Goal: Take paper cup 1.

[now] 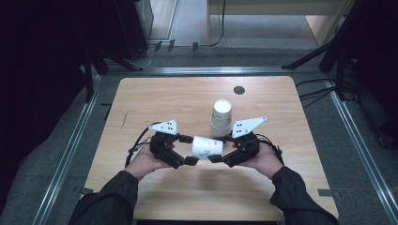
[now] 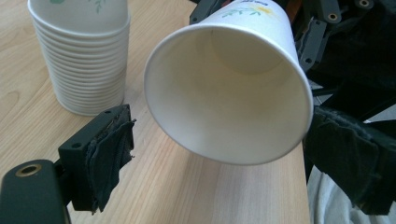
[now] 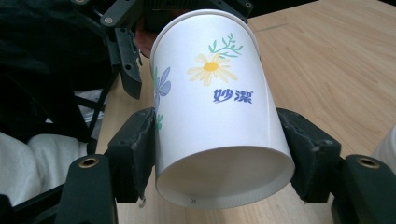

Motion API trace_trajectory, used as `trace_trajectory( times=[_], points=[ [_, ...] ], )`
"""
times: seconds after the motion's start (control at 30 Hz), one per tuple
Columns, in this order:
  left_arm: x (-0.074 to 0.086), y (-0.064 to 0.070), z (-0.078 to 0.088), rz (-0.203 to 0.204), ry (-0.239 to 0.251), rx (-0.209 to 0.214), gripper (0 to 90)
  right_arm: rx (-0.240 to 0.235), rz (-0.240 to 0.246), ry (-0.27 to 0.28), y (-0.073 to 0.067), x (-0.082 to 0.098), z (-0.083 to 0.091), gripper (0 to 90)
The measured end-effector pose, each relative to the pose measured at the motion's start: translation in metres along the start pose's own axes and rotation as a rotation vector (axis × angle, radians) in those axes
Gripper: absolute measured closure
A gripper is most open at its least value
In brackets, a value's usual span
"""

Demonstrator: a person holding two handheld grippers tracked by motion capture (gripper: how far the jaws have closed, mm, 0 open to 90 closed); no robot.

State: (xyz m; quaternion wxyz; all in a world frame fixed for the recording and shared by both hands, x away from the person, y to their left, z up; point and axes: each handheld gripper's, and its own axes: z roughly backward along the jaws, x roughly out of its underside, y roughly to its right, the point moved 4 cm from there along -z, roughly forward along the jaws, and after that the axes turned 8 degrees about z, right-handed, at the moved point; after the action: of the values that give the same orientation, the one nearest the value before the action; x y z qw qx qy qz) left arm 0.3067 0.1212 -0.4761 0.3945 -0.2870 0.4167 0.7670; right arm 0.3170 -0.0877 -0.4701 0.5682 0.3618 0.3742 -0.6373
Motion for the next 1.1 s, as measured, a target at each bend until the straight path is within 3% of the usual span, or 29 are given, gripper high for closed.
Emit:
trace_trajectory(
  times=[0.3, 0.33, 0.43, 0.5, 0.73, 1.1],
  points=[
    [0.001, 0.001, -0.001, -0.027, 0.031, 0.051, 9.4, -0.039, -0.005, -0.007, -0.003, 0.002, -0.004, 33.5],
    [0.003, -0.001, -0.001, -0.023, 0.036, 0.074, 13.2, -0.047, -0.003, -0.005, -0.004, 0.002, -0.004, 33.5],
    [0.005, -0.002, -0.001, -0.021, 0.033, 0.07, 13.2, -0.052, -0.005, 0.0, -0.004, 0.001, -0.004, 33.5],
    [0.005, -0.003, -0.002, -0.007, 0.043, 0.096, 13.2, -0.061, -0.008, 0.007, -0.004, 0.001, -0.004, 33.5],
    [0.007, -0.002, -0.008, -0.001, 0.047, 0.122, 13.2, -0.073, -0.005, 0.019, -0.005, 0.0, -0.004, 33.5],
    [0.008, -0.002, -0.01, -0.002, 0.045, 0.121, 15.8, -0.084, -0.019, 0.016, -0.004, 0.001, -0.005, 33.5]
  ],
)
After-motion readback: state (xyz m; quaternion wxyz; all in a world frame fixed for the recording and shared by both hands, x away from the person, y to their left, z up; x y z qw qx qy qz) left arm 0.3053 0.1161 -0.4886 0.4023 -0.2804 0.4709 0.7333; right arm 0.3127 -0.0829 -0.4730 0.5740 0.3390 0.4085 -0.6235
